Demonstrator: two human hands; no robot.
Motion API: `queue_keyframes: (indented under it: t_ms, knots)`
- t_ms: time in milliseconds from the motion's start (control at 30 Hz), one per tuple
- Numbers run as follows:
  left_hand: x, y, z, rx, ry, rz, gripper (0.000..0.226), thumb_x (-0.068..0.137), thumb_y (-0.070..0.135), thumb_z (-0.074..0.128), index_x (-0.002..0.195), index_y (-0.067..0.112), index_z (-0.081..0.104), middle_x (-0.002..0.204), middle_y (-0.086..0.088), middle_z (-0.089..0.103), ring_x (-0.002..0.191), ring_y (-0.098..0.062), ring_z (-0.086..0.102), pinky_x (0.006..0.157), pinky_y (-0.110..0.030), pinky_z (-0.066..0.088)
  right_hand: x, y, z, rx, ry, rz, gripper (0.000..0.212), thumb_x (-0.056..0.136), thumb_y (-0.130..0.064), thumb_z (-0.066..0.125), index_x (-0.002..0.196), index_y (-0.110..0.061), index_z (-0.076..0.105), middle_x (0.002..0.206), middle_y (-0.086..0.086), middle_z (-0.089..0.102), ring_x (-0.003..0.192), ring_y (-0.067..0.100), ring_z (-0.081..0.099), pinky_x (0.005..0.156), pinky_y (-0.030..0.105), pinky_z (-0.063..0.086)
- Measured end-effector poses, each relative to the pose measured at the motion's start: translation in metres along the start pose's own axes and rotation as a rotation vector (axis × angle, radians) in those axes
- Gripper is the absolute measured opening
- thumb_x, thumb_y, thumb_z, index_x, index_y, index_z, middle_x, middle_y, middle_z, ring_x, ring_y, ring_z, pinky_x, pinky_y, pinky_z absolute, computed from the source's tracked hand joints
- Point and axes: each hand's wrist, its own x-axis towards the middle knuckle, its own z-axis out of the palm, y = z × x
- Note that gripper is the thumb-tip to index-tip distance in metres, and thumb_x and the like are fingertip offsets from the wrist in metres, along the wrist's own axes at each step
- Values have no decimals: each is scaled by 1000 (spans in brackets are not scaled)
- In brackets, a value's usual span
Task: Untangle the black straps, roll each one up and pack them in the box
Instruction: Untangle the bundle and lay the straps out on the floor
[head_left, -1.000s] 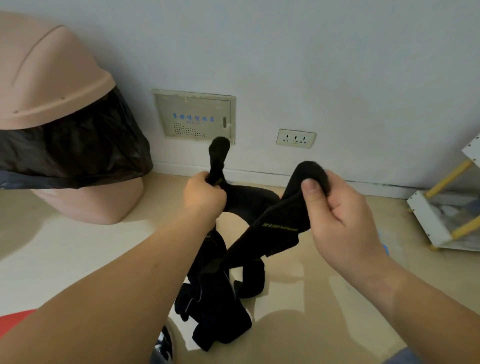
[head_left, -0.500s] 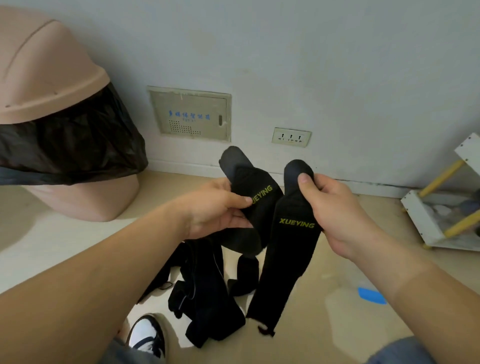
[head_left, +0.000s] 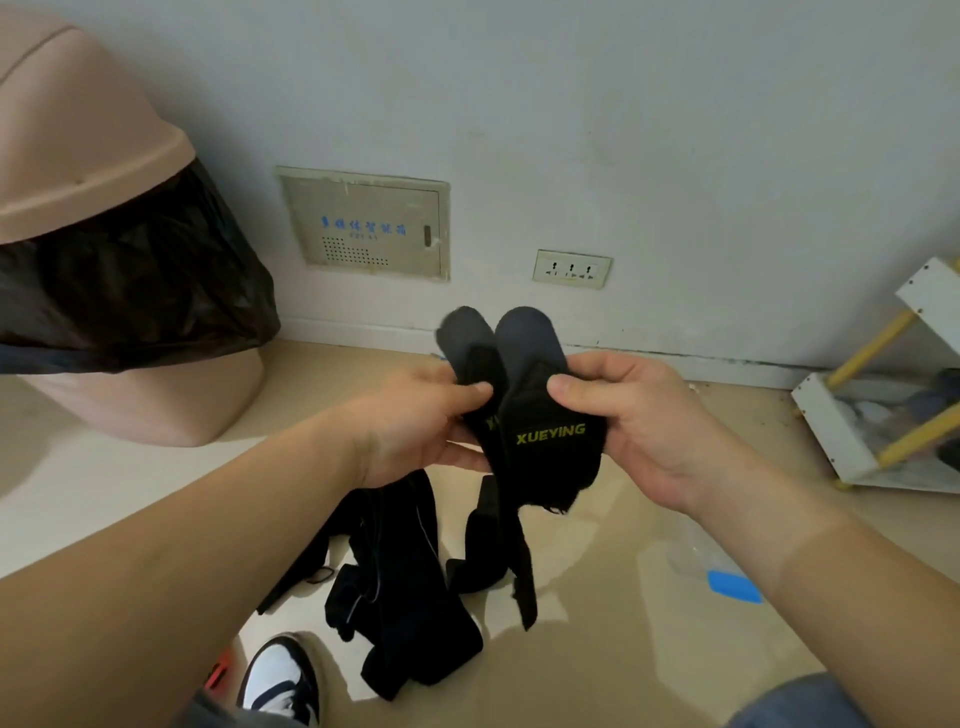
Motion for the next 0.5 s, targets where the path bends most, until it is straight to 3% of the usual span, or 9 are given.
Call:
queue_keyframes:
  t_ms: [133,200,300,400,500]
  knots:
    - [-6,-2,13,145,-21,64,21,102,13,67,120,11,76,105,-11,78,91,-24,74,86,-39,63,-1,3,4,-145,35,-96,19,85,0,83,101,-8,78,90,7,83,81,16,77,77,27,60]
    - [-9,-2,19,167,-35,65,21,102,20,67,118,11,77,104,-10,79,90,-22,75,86,-38,63,-2,3,6,-208,79,-173,18,83,0,86,93,-13,78,86,2,82,78,11,75,74,21,58]
    - [-11,-3,22,189,-76,52,26,105,28,62,118,10,76,112,-17,79,96,-25,75,99,-49,60,0,4,7,-258,131,-225,16,81,-5,88,88,-17,79,83,0,76,78,12,68,76,25,57]
    - [-11,-6,26,181,-50,89,29,108,31,58,120,13,76,117,-18,77,95,-24,75,97,-46,61,3,6,5,-218,194,-187,13,89,-10,83,89,-18,73,84,-3,75,79,8,66,78,24,53]
    - [-10,-9,27,144,2,135,31,112,29,50,124,15,75,118,-18,77,99,-25,75,95,-43,61,4,11,6,-158,136,-92,7,101,-11,70,99,-16,66,98,3,81,93,16,72,92,38,56]
